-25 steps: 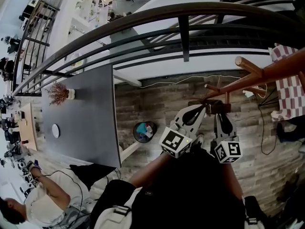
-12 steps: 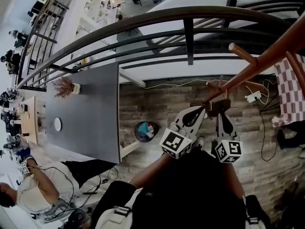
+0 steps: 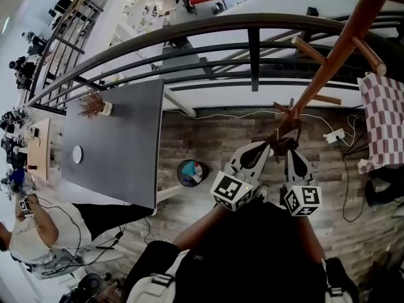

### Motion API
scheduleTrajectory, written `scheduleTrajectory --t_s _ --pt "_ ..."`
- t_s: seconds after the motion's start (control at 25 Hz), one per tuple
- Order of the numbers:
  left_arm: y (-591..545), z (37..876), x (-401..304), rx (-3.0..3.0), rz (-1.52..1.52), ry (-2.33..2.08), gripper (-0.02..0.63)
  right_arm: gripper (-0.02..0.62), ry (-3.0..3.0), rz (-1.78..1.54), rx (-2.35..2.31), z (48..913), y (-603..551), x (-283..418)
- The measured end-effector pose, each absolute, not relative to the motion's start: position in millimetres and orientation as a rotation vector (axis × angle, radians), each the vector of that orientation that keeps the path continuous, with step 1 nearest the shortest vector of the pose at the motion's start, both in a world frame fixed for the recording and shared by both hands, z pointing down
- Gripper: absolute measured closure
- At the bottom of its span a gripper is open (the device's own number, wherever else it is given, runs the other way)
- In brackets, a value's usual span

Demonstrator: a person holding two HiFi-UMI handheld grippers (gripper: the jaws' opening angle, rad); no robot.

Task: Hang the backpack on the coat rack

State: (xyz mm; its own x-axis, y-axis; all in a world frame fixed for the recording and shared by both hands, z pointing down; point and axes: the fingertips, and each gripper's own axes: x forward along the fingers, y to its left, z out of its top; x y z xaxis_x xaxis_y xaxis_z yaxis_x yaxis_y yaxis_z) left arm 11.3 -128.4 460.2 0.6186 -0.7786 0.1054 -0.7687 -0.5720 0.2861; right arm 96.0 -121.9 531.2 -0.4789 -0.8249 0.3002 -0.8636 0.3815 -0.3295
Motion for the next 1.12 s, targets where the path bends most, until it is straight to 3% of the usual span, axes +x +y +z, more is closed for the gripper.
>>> scheduleTrajectory --t_s 1.12 --pt "-11.5 435.9 11.6 2.566 -0.103 -1.332 0.598 0.581 -2.712 0.594 1.474 471.0 -19.5 93.1"
